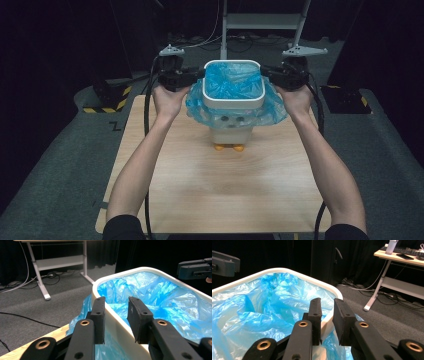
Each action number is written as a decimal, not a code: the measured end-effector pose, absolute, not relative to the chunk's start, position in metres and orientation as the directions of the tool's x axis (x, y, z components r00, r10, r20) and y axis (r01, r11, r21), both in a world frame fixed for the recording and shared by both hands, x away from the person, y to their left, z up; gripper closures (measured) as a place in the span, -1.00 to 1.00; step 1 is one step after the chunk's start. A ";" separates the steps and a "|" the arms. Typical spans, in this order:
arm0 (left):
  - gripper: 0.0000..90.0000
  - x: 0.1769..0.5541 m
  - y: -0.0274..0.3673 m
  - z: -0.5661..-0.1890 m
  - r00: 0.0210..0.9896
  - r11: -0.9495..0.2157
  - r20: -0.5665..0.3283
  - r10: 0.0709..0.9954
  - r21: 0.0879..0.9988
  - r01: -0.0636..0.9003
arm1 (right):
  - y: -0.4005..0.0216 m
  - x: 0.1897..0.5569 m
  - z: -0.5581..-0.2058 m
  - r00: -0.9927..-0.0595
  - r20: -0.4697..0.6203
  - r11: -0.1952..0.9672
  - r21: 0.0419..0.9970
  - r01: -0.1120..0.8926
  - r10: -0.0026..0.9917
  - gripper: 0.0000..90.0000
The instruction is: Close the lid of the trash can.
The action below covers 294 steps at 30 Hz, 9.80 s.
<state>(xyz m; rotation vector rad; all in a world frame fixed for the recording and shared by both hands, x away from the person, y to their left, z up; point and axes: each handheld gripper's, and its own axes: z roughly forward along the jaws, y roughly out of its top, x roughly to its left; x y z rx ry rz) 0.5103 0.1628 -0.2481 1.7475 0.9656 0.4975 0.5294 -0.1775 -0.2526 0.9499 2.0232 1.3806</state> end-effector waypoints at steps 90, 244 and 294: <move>0.23 0.431 0.252 -0.304 0.490 -0.098 -0.118 0.864 0.914 0.393 | -0.278 0.435 -0.311 -0.496 0.063 0.111 0.943 0.314 0.866 0.41; 0.07 0.461 0.203 -0.505 0.365 -0.164 -0.080 0.928 0.791 0.589 | -0.252 0.464 -0.508 -0.390 0.109 0.138 0.821 0.554 0.914 0.26; 0.05 0.471 0.203 -0.526 0.324 -0.199 -0.016 0.946 0.761 0.617 | -0.247 0.477 -0.523 -0.365 0.023 0.218 0.766 0.604 0.931 0.09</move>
